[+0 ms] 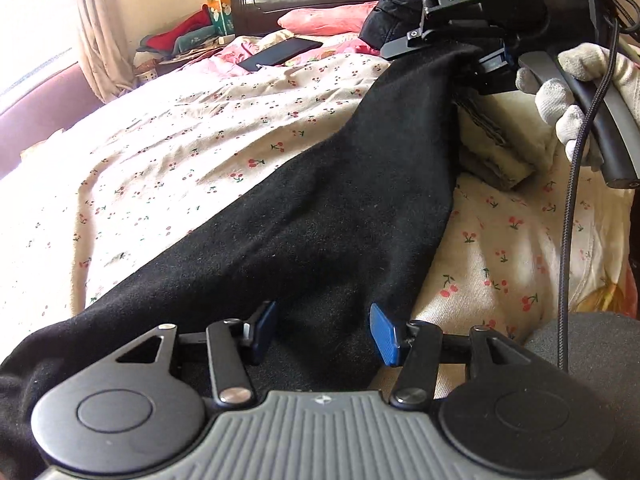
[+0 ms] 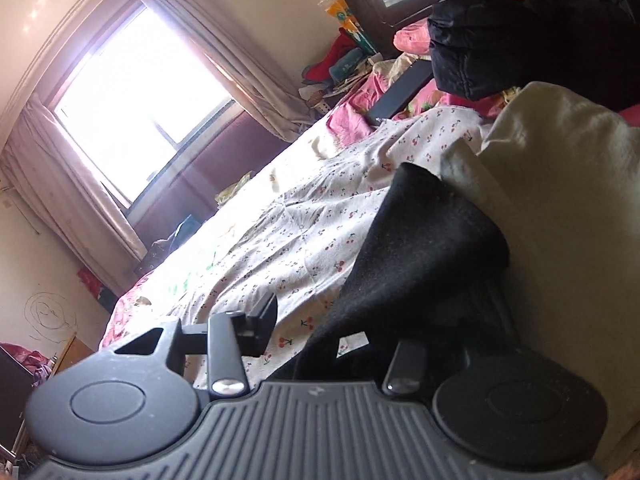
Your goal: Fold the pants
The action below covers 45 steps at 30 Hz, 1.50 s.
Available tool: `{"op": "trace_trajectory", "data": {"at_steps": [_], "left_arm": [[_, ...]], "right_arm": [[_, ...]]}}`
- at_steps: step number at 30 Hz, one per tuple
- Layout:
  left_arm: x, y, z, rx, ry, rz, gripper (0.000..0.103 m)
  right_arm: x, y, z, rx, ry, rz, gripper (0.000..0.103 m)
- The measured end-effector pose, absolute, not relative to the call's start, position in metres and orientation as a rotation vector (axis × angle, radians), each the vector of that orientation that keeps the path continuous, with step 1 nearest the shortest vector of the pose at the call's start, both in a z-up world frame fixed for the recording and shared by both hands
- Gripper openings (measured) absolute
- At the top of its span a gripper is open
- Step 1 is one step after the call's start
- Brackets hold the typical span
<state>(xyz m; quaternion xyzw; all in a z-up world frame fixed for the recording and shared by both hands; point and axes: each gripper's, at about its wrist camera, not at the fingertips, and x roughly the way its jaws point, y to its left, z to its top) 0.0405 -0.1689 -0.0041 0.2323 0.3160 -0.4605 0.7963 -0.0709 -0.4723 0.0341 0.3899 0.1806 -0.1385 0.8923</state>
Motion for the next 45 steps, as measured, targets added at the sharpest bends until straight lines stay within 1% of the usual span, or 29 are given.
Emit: {"op": "trace_trajectory", "data": {"at_steps": [5, 10, 12, 15, 16, 17, 18, 19, 21, 23, 27, 31, 34, 37, 38, 39, 40, 41, 45], "left_arm": [[0.046, -0.160, -0.003, 0.485, 0.685, -0.967, 0.065], [0.051, -0.160, -0.006, 0.482, 0.687, -0.957, 0.065], [0.050, -0.160, -0.006, 0.489, 0.685, -0.954, 0.065], [0.047, -0.158, -0.004, 0.483, 0.676, -0.933, 0.065], [0.047, -0.157, -0.004, 0.481, 0.666, -0.908, 0.065], [0.047, -0.157, -0.004, 0.482, 0.654, -0.887, 0.065], [0.048, -0.157, -0.006, 0.478, 0.650, -0.875, 0.065], [0.050, -0.154, -0.007, 0.461, 0.660, -0.872, 0.065], [0.053, -0.143, -0.006, 0.442, 0.654, -0.862, 0.065], [0.057, -0.126, -0.002, 0.462, 0.617, -0.807, 0.065], [0.081, -0.068, 0.008, 0.403, 0.606, -0.655, 0.065], [0.102, -0.010, 0.006, 0.332, 0.648, -0.517, 0.065], [0.107, 0.013, 0.003, 0.263, 0.677, -0.499, 0.064], [0.104, 0.006, 0.001, 0.248, 0.653, -0.532, 0.064], [0.104, 0.001, 0.000, 0.235, 0.653, -0.556, 0.064], [0.105, -0.005, -0.001, 0.217, 0.657, -0.583, 0.064], [0.106, -0.014, -0.002, 0.199, 0.665, -0.615, 0.064], [0.105, -0.022, -0.004, 0.197, 0.667, -0.635, 0.064], [0.096, -0.047, -0.012, 0.274, 0.664, -0.675, 0.064]], "right_arm": [[-0.087, -0.459, 0.027, 0.769, 0.406, -0.332, 0.046], [-0.125, -0.457, 0.018, 0.839, 0.372, -0.377, 0.046], [-0.125, -0.458, 0.014, 0.847, 0.381, -0.371, 0.046], [-0.113, -0.467, 0.018, 0.879, 0.320, -0.389, 0.046], [-0.106, -0.471, 0.019, 0.879, 0.297, -0.410, 0.044], [-0.099, -0.473, 0.019, 0.889, 0.294, -0.422, 0.024], [-0.091, -0.476, 0.019, 0.919, 0.306, -0.418, 0.007], [-0.082, -0.474, 0.020, 0.961, 0.311, -0.385, 0.006], [-0.066, -0.455, 0.033, 0.897, 0.318, -0.313, 0.006], [-0.044, -0.414, 0.055, 0.761, 0.355, -0.222, 0.006], [0.000, -0.331, 0.075, 0.612, 0.415, -0.010, 0.005], [0.047, -0.248, 0.068, 0.544, 0.486, 0.161, 0.005], [0.076, -0.201, 0.051, 0.477, 0.553, 0.205, 0.005], [0.082, -0.193, 0.030, 0.457, 0.625, 0.164, 0.006], [0.078, -0.200, 0.026, 0.482, 0.634, 0.169, 0.010], [0.071, -0.207, 0.025, 0.496, 0.636, 0.183, 0.010], [0.064, -0.214, 0.026, 0.494, 0.634, 0.190, 0.014], [0.059, -0.219, 0.028, 0.484, 0.637, 0.202, 0.023], [0.020, -0.257, 0.042, 0.487, 0.604, 0.150, 0.022]]}}
